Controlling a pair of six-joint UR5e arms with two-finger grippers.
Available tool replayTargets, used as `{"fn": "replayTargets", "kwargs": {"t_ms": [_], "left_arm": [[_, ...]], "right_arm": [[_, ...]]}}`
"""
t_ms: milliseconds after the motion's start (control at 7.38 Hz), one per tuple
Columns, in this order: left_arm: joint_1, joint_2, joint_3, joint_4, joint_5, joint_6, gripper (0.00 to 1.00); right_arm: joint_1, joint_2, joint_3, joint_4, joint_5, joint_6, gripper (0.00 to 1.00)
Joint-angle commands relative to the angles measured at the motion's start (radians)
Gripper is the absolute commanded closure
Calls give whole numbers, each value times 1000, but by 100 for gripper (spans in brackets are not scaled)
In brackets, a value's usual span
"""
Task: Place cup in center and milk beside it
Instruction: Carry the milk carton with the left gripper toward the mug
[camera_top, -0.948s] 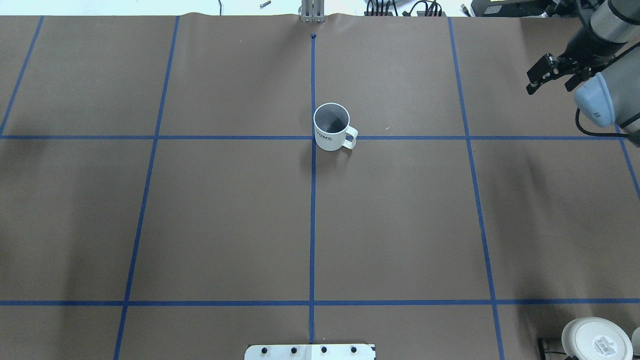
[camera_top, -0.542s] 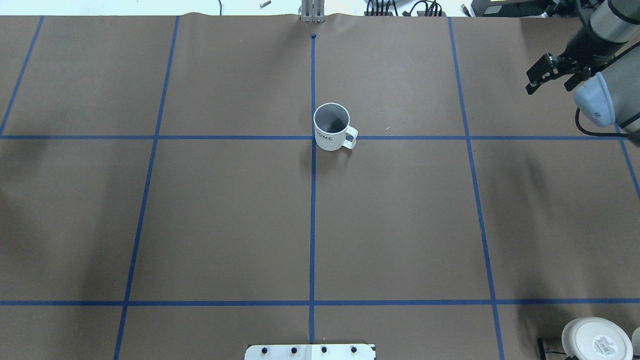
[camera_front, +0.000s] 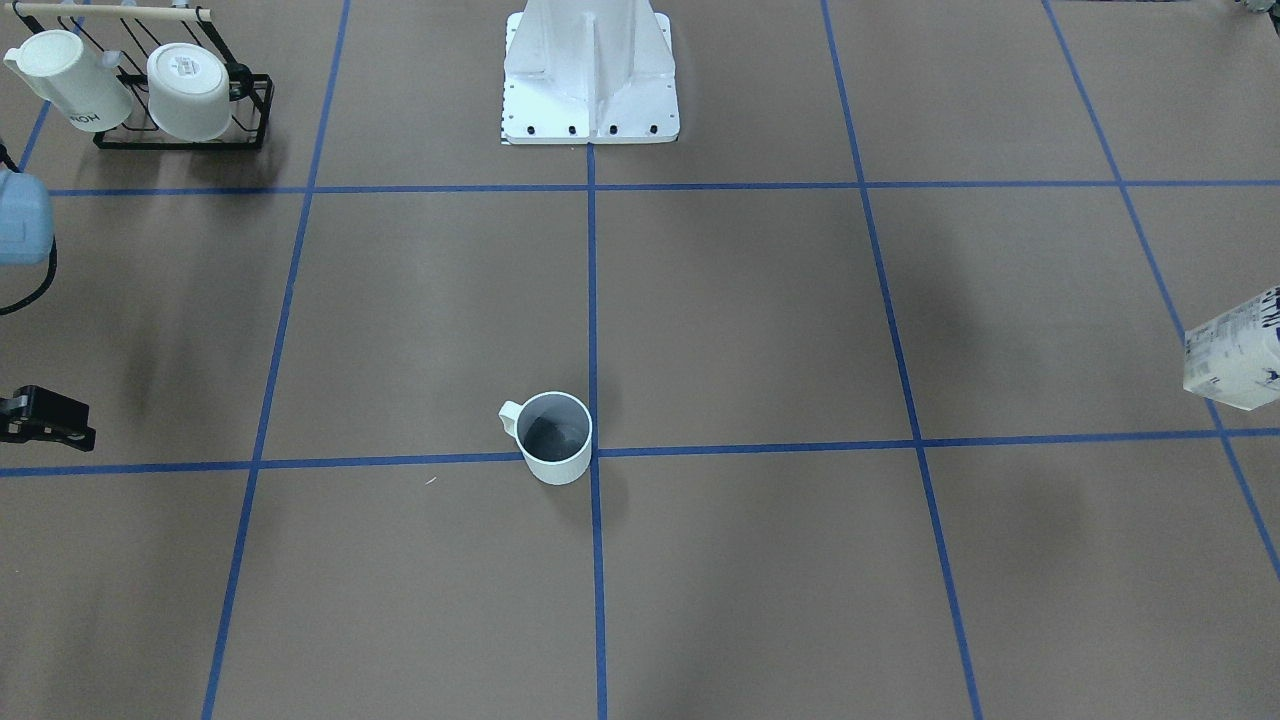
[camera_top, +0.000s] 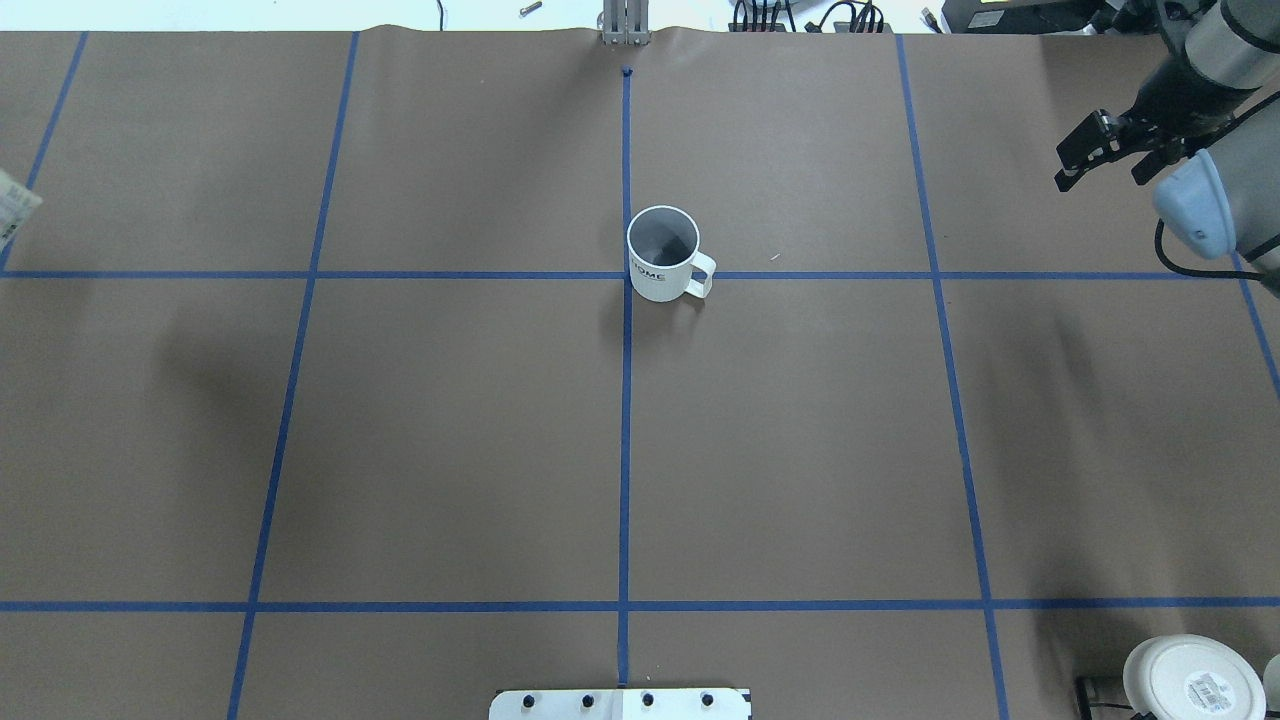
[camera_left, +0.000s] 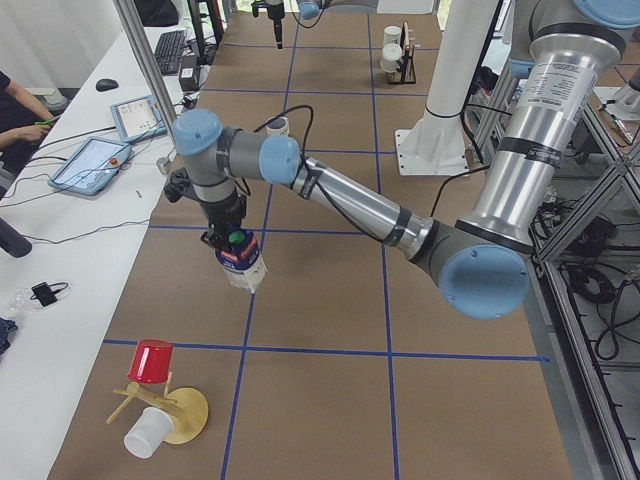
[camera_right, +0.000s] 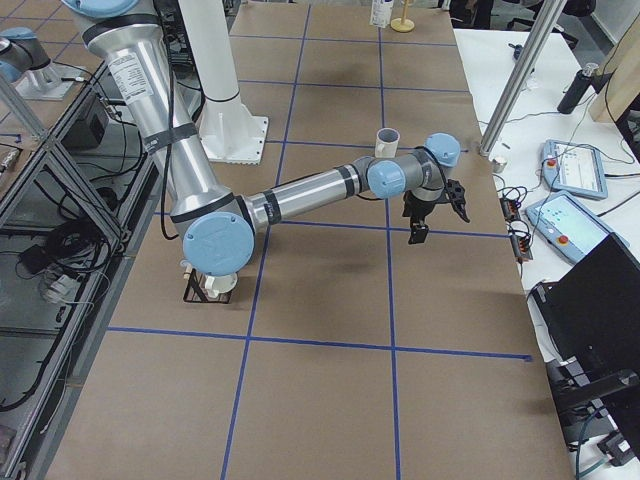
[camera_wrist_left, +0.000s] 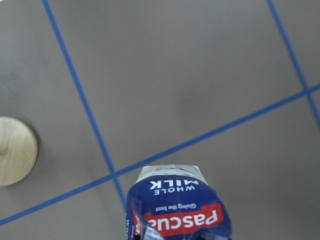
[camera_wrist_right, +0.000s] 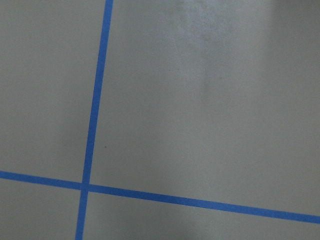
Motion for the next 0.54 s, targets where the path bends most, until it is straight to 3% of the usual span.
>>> {"fn": "replayTargets", "kwargs": {"t_ms": [0, 406], "left_arm": [[194, -196, 23, 16, -3, -413, 100], [410, -368, 212, -308, 17, -995, 100]], "right_arm": [[1, -50, 52, 6, 1, -2, 0], [3, -82, 78, 9, 0, -7, 0]]}}
